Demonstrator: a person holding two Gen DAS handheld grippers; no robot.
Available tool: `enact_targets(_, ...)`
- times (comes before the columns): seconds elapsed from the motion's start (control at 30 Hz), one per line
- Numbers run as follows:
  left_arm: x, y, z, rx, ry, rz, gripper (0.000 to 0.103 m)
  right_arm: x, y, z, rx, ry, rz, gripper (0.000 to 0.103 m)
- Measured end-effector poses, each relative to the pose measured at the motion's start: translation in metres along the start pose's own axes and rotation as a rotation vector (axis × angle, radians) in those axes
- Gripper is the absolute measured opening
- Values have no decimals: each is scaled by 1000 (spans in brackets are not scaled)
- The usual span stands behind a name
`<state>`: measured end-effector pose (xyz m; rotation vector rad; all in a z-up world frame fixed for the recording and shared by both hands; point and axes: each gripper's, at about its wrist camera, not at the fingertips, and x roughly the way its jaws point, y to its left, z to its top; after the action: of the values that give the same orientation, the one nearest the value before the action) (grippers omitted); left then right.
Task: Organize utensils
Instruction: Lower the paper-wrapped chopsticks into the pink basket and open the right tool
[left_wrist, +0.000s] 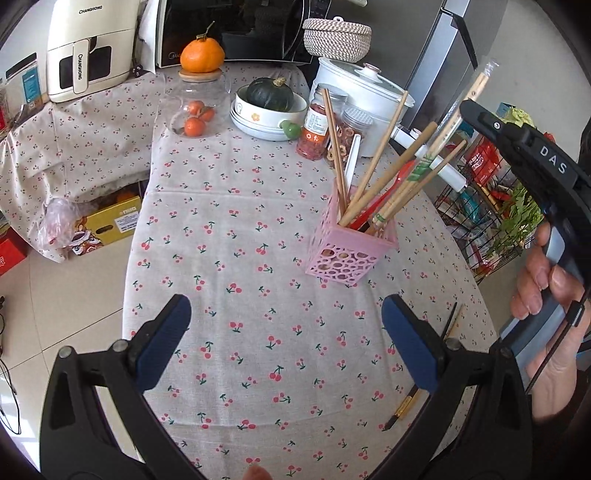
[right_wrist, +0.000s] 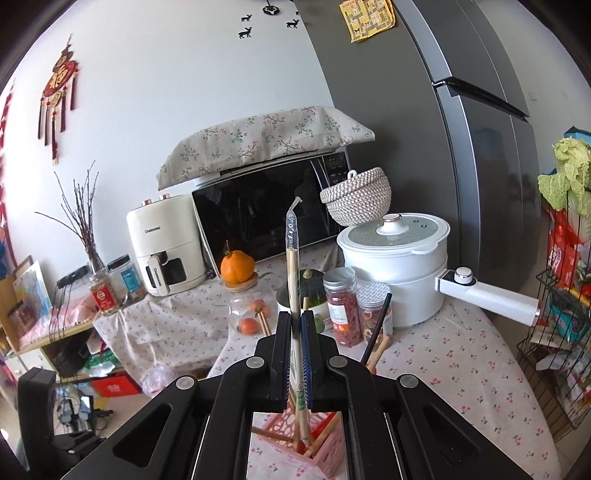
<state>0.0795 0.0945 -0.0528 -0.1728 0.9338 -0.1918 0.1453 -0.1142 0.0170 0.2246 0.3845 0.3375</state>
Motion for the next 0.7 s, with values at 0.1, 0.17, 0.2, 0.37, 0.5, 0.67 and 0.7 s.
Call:
enact_targets(0.1,0,0,-1,8,-4,1,102,16,1,-6,1,27,-11,6)
enact_targets(0.17,0,0,-1,11,-4,-4,102,25,-1,-11,8,51,-15,6)
enact_targets(0.2,0,2,0,5,-3,-12,102,28,-2,-13,15,63,-18,7)
enact_targets(0.37,-1,11,2,-65,15,-76,102,28,-10,-14,66,90,-1,73)
enact_targets(0.5,-3,12,2,-86,14,-101,102,15,-14,-9,85,82,16,85)
enact_targets(0.67,-5,7,-1,-86,14,-135,102,-4,-20,-7,88,106,27,102)
enact_targets(0.7,-6,6,-2,-84,11,-140,102,-9,-22,-7,86,110,29,103)
